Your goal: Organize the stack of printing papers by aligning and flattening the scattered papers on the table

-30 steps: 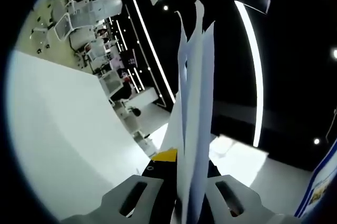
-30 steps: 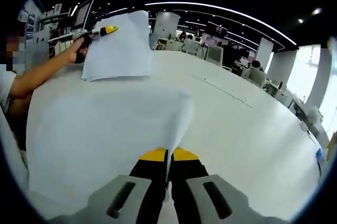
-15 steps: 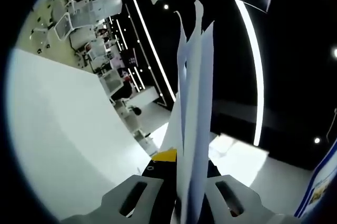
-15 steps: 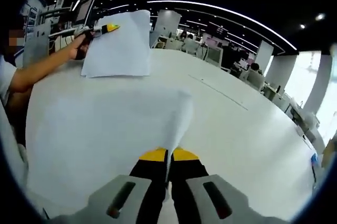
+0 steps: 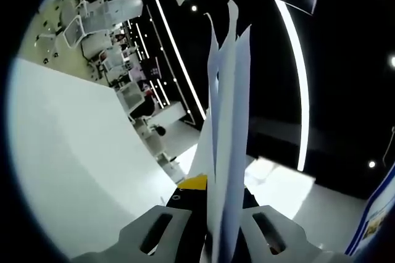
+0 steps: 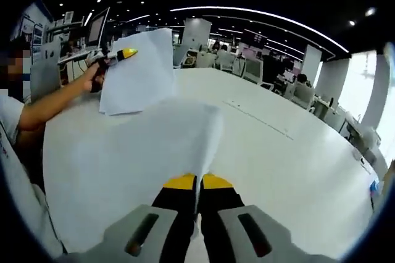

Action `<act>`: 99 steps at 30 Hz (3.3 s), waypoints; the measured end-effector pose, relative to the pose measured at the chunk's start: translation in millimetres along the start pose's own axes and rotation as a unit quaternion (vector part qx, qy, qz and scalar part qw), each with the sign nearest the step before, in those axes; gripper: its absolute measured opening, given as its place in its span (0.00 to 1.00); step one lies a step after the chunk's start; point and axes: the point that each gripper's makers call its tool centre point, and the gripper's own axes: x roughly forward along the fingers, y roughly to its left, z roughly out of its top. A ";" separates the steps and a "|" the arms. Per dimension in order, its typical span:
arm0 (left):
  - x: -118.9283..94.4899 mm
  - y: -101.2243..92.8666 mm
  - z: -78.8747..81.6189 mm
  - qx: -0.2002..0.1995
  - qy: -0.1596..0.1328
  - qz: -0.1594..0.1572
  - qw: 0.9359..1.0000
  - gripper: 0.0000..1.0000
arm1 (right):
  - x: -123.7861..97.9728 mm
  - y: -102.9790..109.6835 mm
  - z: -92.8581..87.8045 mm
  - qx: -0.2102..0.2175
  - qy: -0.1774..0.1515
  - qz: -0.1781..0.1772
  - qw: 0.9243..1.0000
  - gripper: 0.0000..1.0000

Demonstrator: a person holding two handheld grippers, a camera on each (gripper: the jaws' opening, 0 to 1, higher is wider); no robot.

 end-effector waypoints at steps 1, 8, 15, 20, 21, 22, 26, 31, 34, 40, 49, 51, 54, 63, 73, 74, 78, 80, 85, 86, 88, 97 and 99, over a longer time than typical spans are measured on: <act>0.4 0.1 -0.6 0.001 0.002 0.000 1.000 0.06 | 0.5 0.8 1.5 -0.012 0.006 0.010 1.000 0.00; 2.3 0.7 -5.6 0.014 0.015 0.001 1.000 0.06 | 8.2 10.6 33.6 -0.038 0.026 0.088 0.995 0.00; 1.9 1.1 -1.8 0.016 0.013 0.001 1.000 0.06 | 9.3 0.5 65.9 -0.092 0.022 0.112 0.989 0.00; 2.4 -2.0 -1.9 0.022 0.014 -0.001 1.000 0.06 | 8.2 -11.9 102.6 -0.077 -0.032 0.102 0.991 0.00; 2.4 -2.3 -2.2 0.023 0.014 -0.001 1.000 0.06 | 9.6 -13.8 109.3 -0.071 -0.045 0.100 0.991 0.00; 2.8 -2.0 -2.1 0.023 0.015 -0.001 1.000 0.06 | 11.3 -15.3 112.8 -0.066 -0.051 0.101 0.991 0.00; 3.6 -2.3 -4.4 0.031 0.020 0.000 0.999 0.06 | 22.6 -18.3 117.9 -0.056 -0.059 0.107 0.991 0.00; 4.5 -1.4 -6.8 0.036 0.026 0.003 0.999 0.06 | 36.8 -18.6 108.8 -0.053 -0.070 0.123 0.988 0.00; 5.7 -2.8 -11.1 0.045 0.033 0.003 0.998 0.06 | 39.1 -33.4 110.2 -0.039 -0.059 0.095 0.993 0.00; 7.1 -5.1 -17.2 0.052 0.044 0.001 0.998 0.06 | 41.0 -29.8 107.8 -0.057 -0.059 0.106 0.991 0.00; 6.7 -9.1 -20.8 0.049 0.049 -0.003 0.998 0.06 | 42.1 -40.1 110.9 -0.034 -0.063 0.089 0.994 0.00; 6.5 -7.2 -20.6 0.048 0.049 0.000 0.998 0.06 | 41.2 -42.6 111.7 -0.032 -0.064 0.084 0.994 0.00; 7.1 -5.2 -19.7 0.048 0.050 0.001 0.998 0.06 | 38.5 -41.7 113.8 -0.029 -0.070 0.087 0.993 0.00; 7.1 -14.1 -18.2 0.054 0.047 -0.009 0.997 0.06 | 35.8 -38.3 117.0 -0.034 -0.077 0.079 0.993 0.00; 7.4 -11.5 -20.8 0.053 0.050 -0.006 0.997 0.06 | 33.6 -43.0 121.1 -0.027 -0.089 0.074 0.993 0.00; 7.5 -13.0 -21.1 0.054 0.050 -0.007 0.997 0.06 | 33.5 -44.0 121.6 -0.027 -0.090 0.072 0.993 0.00; 7.6 -18.6 -23.1 0.060 0.052 -0.013 0.997 0.06 | 32.7 -52.7 127.6 -0.024 -0.103 0.056 0.993 0.00; 7.8 -17.4 -22.6 0.060 0.052 -0.011 0.997 0.06 | 32.4 -54.9 128.5 -0.020 -0.106 0.056 0.993 0.00; 7.7 -14.9 -24.0 0.058 0.054 -0.009 0.997 0.06 | 31.1 -56.0 130.8 -0.022 -0.112 0.050 0.992 0.00; 7.7 -14.6 -24.5 0.058 0.054 -0.008 0.997 0.06 | 30.9 -55.8 131.8 -0.024 -0.115 0.050 0.992 0.00; 7.9 -15.6 -25.7 0.056 0.057 -0.010 0.997 0.06 | 30.8 -55.0 132.4 -0.022 -0.116 0.053 0.992 0.00; 10.9 -30.0 -40.5 0.064 0.073 -0.025 0.995 0.06 | 31.5 -53.6 130.2 -0.026 -0.112 0.054 0.992 0.00; 11.1 -28.7 -42.7 0.061 0.077 -0.025 0.995 0.06 | 31.4 -53.9 131.6 -0.022 -0.115 0.055 0.992 0.00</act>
